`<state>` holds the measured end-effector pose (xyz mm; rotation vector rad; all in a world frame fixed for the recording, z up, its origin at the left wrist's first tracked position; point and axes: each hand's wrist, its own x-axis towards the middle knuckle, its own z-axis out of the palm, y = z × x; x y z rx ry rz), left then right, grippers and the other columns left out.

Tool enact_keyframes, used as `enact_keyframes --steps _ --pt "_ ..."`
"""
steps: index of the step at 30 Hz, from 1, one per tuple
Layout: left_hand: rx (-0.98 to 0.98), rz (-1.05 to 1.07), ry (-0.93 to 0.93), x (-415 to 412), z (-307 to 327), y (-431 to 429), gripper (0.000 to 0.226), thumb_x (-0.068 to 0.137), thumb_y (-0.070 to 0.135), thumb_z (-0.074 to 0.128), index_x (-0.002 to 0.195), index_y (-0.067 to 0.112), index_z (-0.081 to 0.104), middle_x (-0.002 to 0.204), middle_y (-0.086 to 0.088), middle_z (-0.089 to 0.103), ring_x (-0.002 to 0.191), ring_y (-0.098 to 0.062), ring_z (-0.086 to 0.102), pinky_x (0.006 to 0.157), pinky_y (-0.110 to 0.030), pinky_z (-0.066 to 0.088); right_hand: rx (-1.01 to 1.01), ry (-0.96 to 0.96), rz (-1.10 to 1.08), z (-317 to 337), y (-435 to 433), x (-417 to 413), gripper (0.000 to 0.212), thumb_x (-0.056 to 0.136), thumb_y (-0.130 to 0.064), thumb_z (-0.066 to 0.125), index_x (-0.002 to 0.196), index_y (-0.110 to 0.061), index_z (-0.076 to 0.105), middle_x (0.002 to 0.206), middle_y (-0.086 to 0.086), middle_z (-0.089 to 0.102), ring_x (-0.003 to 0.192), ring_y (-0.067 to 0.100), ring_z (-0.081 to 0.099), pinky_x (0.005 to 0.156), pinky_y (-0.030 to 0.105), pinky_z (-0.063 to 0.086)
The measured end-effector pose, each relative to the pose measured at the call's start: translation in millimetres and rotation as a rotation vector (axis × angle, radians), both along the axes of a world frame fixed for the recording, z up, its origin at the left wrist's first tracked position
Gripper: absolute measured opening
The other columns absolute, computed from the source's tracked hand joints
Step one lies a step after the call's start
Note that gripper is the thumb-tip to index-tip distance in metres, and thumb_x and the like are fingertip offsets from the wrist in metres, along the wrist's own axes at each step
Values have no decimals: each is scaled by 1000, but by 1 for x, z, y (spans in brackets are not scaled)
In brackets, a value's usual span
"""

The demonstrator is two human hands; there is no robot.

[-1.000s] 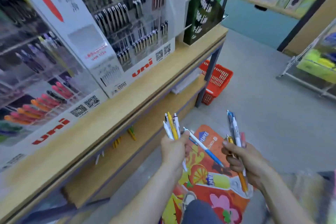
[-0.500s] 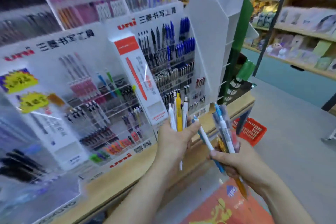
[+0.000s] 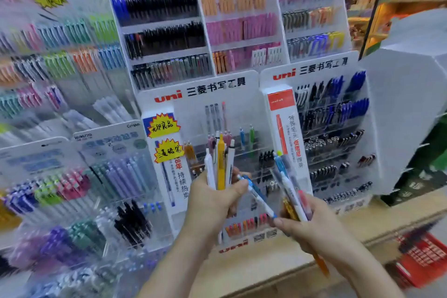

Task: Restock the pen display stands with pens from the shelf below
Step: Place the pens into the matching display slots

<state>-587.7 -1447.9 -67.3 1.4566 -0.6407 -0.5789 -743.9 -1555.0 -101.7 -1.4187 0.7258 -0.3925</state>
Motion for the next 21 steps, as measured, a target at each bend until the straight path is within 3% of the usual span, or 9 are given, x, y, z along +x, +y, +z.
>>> enact_keyframes --steps 3,7,11,14,17,21 --pt "30 -1 -50 31 3 7 9 85 8 70 87 16 66 50 9 58 44 -13 38 40 -18 31 -16 -24 -19 -1 4 28 25 76 -6 80 81 -6 56 59 9 51 42 14 35 41 24 28" --pt "105 -7 -93 60 5 3 12 81 20 76 88 15 68 56 -1 55 46 -14 40 43 -23 33 -153 -36 -138 -2 10 55 22 76 3 78 87 5 59 59 5 62 43 8 50 41 19 40" --pt "115 15 -166 71 17 -12 16 76 27 80 79 18 66 52 6 57 40 -9 44 41 -22 37 -279 -36 -226 -4 3 71 23 74 0 81 82 -2 60 68 4 68 61 17 65 57 24 53" --pt "148 9 -269 76 30 -29 20 76 26 80 72 22 61 45 10 57 37 -2 47 41 -16 39 -290 -87 -310 -4 -11 79 21 74 2 81 82 -3 62 69 6 67 62 21 64 57 23 54" --pt "89 -61 -190 74 42 -45 14 78 13 77 78 13 63 43 11 55 36 -1 50 39 -12 38 -319 -154 -328 1 -30 84 19 73 4 80 80 -4 63 63 2 63 53 10 57 52 19 49" --pt "117 12 -250 76 49 -66 19 73 14 82 81 12 66 54 3 63 41 -5 53 43 -19 43 -366 -199 -287 5 -61 90 20 75 2 79 79 -9 63 62 -7 63 56 6 57 56 18 50"
